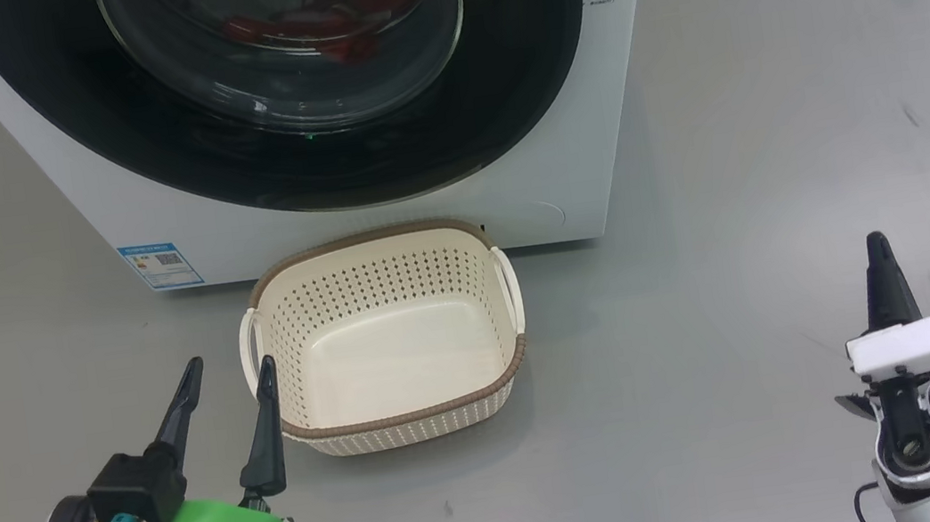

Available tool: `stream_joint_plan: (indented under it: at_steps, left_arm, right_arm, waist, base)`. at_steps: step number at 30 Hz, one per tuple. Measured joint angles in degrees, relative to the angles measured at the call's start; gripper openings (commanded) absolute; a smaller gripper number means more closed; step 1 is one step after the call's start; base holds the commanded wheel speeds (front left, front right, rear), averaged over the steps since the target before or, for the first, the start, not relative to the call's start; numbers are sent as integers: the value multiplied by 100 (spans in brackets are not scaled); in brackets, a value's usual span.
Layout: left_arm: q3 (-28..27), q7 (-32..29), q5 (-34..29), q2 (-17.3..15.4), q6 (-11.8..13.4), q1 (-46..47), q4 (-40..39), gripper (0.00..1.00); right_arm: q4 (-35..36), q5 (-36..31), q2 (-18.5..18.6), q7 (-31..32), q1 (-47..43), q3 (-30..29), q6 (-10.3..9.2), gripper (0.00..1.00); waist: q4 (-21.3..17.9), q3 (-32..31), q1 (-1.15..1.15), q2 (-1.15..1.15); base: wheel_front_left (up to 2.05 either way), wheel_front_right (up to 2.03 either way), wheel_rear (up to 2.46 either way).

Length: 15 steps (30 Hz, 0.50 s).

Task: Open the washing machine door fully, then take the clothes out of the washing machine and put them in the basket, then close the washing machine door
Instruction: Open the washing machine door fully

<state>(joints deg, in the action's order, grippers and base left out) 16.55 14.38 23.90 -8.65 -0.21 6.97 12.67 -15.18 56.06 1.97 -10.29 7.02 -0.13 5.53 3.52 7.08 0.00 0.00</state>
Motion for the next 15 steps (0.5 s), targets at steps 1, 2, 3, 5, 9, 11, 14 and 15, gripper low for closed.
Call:
stream_joint_plan:
  at_steps: [1, 2, 3, 5, 9, 11, 14, 15]
  left_arm:
    - [0, 0, -13, 1, 0, 42, -25, 100]
    - [1, 0, -38, 2, 0, 89, -42, 100]
    - [4, 0, -46, 5, 0, 135, -58, 100]
    - [11, 1, -56, 14, 0, 224, -98, 100]
    - [36, 5, -97, 55, -9, 382, -208, 100]
    - [47, 7, -99, 74, -11, 461, -247, 100]
    - [56, 7, -101, 82, -18, 574, -310, 100]
    - [64, 7, -115, 88, -19, 615, -327, 100]
  right_arm:
    - [1, 222, 5, 80, 92, -37, 26, 0]
    - [5, 475, 5, 168, 191, -79, 40, 0]
    - [5, 720, 10, 249, 289, -112, 40, 0]
    - [10, 1337, 34, 411, 500, -120, 38, 0]
    - [25, 2281, 40, 713, 966, -141, 38, 0]
    - [47, 2410, 54, 855, 1204, -153, 38, 0]
    - [44, 2554, 57, 1031, 1555, -238, 35, 0]
    - [36, 2553, 62, 1089, 1666, -275, 26, 0]
  waist:
    - [10, 53, 0, 0]
    - [20, 109, 0, 0]
    - [31, 164, 0, 0]
    - [55, 277, 0, 0]
    - [110, 503, 0, 0]
    - [141, 615, 0, 0]
    - [191, 782, 0, 0]
    - [208, 837, 0, 0]
  base:
    - [0, 0, 0]
    - [0, 0, 0]
    - [0, 0, 0]
    - [0, 0, 0]
    - [0, 0, 0]
    - [0, 0, 0]
    - [0, 0, 0]
    - [0, 0, 0]
